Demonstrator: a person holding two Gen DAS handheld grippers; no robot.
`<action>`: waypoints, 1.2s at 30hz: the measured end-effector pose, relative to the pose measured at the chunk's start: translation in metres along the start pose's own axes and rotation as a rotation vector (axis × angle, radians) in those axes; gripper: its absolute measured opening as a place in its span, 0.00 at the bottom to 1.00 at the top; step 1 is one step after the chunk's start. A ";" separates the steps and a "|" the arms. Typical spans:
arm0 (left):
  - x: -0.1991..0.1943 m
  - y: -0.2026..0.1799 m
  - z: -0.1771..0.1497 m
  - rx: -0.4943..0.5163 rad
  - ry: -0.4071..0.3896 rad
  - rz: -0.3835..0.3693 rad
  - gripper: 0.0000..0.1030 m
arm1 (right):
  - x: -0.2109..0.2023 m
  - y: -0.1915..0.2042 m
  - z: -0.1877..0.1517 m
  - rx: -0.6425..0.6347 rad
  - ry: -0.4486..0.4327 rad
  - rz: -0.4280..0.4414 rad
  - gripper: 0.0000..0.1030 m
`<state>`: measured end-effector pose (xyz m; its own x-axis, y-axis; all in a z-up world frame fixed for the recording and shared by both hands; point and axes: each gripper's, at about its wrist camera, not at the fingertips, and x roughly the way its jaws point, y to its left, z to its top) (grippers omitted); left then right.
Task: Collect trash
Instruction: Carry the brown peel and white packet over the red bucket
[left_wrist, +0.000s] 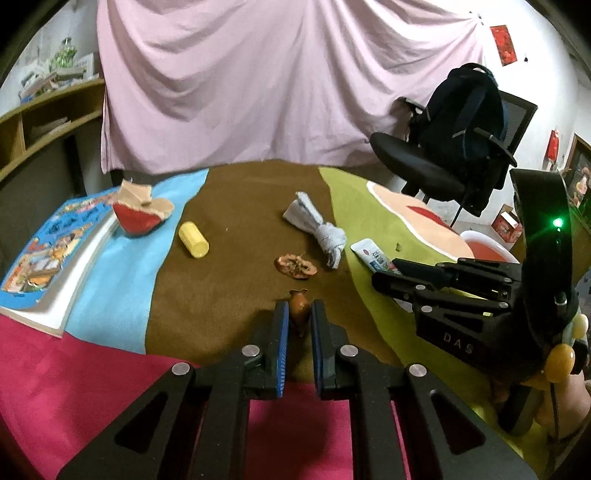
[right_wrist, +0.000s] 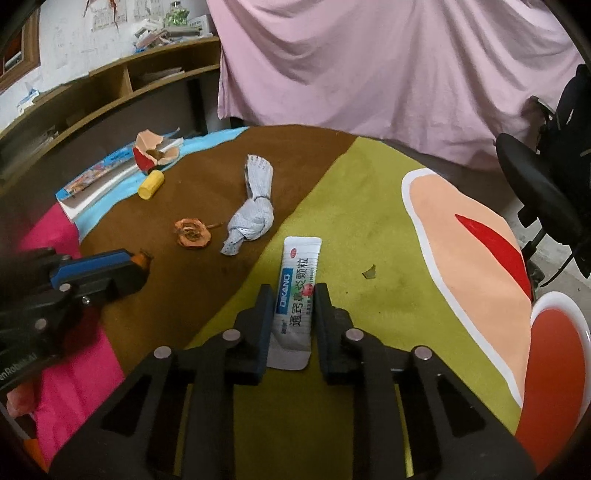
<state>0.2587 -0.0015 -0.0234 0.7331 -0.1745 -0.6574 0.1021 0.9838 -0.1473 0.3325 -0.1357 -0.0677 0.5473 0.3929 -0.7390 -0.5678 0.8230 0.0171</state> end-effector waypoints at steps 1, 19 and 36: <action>-0.004 -0.003 -0.001 0.015 -0.023 0.012 0.09 | -0.003 -0.001 -0.001 0.004 -0.016 0.002 0.48; -0.073 -0.046 0.005 0.033 -0.365 0.026 0.09 | -0.111 -0.014 -0.035 0.086 -0.517 0.015 0.48; -0.086 -0.147 0.033 0.237 -0.479 -0.056 0.09 | -0.202 -0.065 -0.061 0.174 -0.799 -0.130 0.48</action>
<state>0.2029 -0.1296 0.0794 0.9414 -0.2431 -0.2340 0.2580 0.9655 0.0350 0.2215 -0.2937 0.0398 0.9113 0.4096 -0.0418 -0.4027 0.9078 0.1171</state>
